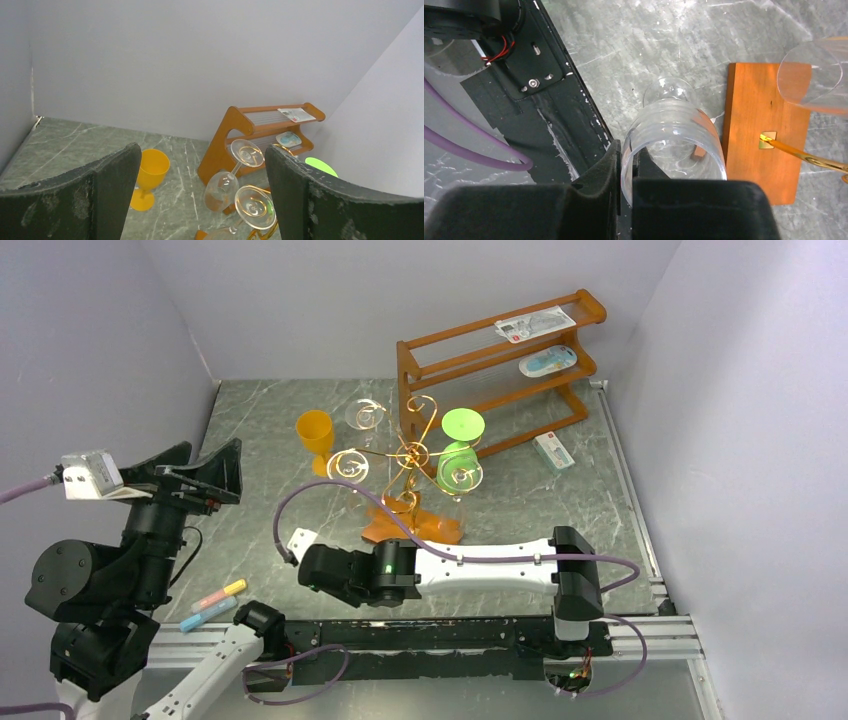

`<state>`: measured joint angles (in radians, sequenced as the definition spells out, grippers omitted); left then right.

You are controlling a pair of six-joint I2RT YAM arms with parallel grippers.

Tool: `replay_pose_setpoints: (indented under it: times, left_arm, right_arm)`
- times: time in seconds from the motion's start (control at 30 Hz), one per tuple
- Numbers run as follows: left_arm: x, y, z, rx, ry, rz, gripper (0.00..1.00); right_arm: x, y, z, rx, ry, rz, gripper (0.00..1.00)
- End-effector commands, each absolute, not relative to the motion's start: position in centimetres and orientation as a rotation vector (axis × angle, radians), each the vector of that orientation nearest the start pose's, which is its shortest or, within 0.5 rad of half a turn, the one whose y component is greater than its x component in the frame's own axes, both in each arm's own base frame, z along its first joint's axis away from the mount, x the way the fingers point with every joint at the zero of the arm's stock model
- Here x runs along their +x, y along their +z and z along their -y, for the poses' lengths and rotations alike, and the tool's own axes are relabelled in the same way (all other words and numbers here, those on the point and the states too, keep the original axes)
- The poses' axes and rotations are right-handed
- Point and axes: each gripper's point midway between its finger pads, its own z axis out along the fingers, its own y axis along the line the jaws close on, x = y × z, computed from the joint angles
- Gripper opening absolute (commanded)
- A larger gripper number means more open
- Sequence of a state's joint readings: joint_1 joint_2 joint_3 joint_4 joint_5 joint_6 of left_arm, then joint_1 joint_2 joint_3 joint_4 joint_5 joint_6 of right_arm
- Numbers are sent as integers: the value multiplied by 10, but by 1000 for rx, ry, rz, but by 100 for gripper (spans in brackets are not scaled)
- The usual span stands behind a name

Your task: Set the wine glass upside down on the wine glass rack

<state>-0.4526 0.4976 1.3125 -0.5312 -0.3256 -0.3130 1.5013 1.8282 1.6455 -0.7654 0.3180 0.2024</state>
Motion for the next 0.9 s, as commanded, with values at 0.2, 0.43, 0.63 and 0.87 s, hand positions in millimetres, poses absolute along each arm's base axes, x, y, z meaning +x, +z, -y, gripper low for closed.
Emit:
replay_pose_setpoints:
  times: [0.2,0.43,0.63,0.87]
  left_arm:
    - [167,479,43,-147,-471,-1353,96]
    - [161,480,36,-212,-500,-1345,96]
    - [146,496,27,-306,-587,-1268,96]
    - [134,514,15,-456,-710,-1144,92]
  right_arm:
    - [70,227,-447,-1346,601,-1885,0]
    - [66,309,-444,-1157,885,-1623,0]
    - [83,400,-414,-820,1018,-1279,0]
    - [91,482,-396,-584,1053,-946,0]
